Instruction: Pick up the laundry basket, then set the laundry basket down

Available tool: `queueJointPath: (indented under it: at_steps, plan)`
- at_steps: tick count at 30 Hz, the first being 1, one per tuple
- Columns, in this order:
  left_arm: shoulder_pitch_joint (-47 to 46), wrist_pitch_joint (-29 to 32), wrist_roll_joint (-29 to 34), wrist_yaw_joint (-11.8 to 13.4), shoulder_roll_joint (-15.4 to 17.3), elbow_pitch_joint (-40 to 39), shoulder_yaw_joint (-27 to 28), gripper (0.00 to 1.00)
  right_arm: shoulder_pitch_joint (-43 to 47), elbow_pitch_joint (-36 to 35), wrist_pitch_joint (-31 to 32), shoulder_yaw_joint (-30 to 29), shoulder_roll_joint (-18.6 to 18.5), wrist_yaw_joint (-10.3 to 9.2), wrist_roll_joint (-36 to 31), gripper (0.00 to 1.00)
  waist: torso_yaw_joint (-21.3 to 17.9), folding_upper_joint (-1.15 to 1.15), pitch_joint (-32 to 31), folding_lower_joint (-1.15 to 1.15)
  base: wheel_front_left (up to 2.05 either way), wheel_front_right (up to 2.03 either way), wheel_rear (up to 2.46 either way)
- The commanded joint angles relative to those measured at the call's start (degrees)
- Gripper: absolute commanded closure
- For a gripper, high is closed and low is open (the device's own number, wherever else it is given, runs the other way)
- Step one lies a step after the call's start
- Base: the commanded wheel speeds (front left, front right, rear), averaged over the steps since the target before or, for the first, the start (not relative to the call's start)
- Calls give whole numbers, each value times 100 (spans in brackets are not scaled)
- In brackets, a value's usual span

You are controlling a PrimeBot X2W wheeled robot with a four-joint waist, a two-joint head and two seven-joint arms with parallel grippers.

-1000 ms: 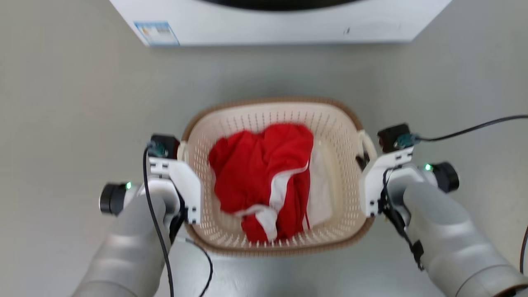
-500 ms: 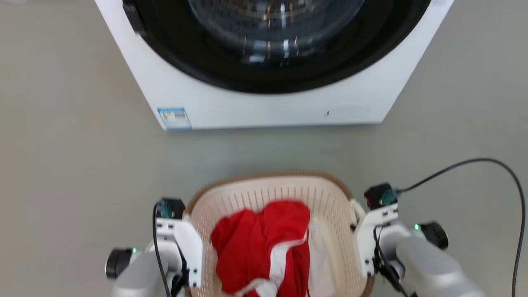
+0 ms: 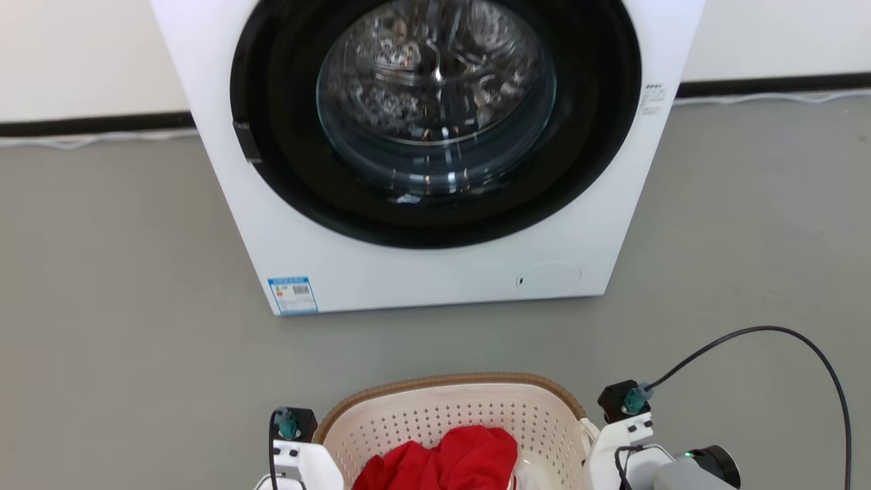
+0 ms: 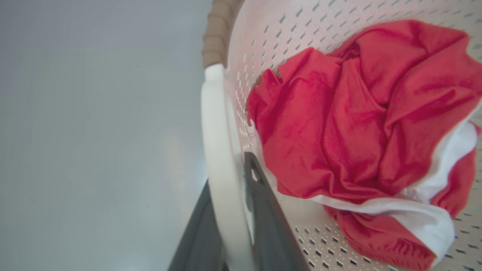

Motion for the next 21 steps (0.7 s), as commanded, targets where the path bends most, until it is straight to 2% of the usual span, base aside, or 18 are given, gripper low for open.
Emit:
queueJointPath:
  at_steps: [1, 7, 21]
  plan:
    - [-125, -39, -74, 17, -40, -261, 11, 100, 23, -223, 4, 174, 231, 122, 62, 100, -47, 0, -182, 0, 0, 0, 0]
    - [-45, 28, -294, 150, -40, -370, -267, 100, 59, -189, 7, 292, 231, 122, 196, 100, -61, 0, -291, 0, 0, 0, 0]
    - [-104, -39, -625, 211, -40, -322, -613, 100, 13, -105, -62, 435, 231, 122, 368, 100, 10, 0, -301, 0, 0, 0, 0]
